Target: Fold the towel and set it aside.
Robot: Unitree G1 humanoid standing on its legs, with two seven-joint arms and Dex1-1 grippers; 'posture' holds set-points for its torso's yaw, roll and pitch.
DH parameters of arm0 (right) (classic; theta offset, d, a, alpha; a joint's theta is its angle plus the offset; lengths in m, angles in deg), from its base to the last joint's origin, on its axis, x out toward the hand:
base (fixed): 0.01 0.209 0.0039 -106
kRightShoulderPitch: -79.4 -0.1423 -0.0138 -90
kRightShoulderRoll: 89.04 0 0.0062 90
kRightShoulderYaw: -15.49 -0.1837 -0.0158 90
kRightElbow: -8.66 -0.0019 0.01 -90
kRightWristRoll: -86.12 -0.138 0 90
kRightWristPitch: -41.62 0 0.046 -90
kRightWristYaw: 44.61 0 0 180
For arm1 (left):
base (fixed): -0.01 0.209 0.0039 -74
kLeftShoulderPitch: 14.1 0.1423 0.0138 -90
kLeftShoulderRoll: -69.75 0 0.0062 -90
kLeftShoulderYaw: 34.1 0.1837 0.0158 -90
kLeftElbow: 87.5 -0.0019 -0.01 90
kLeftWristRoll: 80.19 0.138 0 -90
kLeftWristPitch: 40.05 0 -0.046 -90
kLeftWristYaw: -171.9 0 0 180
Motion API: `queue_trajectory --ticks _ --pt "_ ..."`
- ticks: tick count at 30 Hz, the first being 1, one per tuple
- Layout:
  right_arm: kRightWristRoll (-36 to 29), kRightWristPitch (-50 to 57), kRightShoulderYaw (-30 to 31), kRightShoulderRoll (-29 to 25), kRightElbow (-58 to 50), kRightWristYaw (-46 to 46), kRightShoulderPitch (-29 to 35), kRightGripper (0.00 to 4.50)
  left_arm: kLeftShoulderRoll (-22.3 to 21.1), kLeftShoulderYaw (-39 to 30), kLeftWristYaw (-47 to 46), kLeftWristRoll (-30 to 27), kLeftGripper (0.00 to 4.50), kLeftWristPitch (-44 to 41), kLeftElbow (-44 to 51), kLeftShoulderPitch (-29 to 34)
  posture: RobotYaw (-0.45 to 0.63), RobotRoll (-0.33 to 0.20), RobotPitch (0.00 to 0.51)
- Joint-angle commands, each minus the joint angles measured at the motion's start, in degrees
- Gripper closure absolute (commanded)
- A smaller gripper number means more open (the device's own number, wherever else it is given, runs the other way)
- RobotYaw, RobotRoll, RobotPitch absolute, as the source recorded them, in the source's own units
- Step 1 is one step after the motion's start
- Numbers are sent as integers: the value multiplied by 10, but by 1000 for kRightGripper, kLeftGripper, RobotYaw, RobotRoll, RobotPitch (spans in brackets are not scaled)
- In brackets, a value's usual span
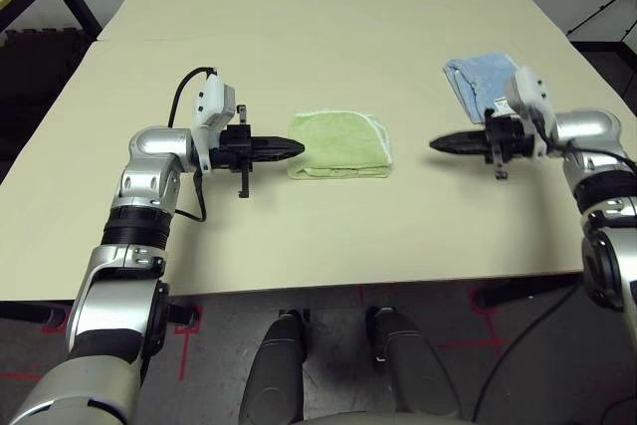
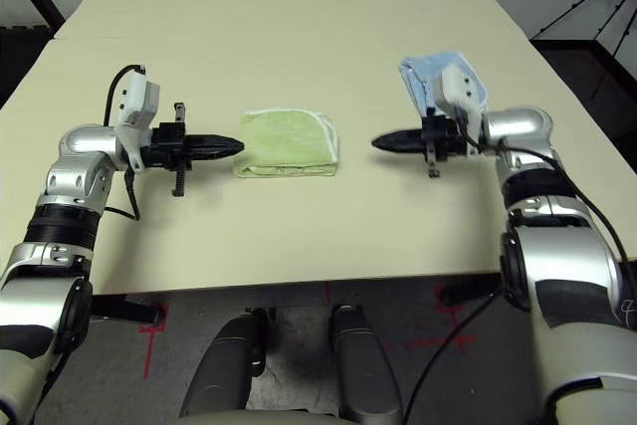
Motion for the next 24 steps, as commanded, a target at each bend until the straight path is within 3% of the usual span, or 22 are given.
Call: queue_trajectory --ticks 1,9,12,17,24 --pt "-21 14 -16 -1 -23 5 14 3051 1 10 -7 7 3170 10 -10 -7 4 0 156" --pt "-41 36 -22 2 -61 10 44 80 -3 18 6 -2 149 -10 -8 -25 4 0 156" --pt "-48 45 -22 3 -74 14 49 35 -9 21 -6 0 69 -60 -4 -30 0 0 156" --pt "-60 68 -21 6 -108 15 62 35 -12 8 -123 -24 69 -418 -14 -84 -7 0 156" --pt "-75 96 -19 8 -160 18 85 35 -28 2 -176 -41 69 -653 -60 -135 -27 0 159"
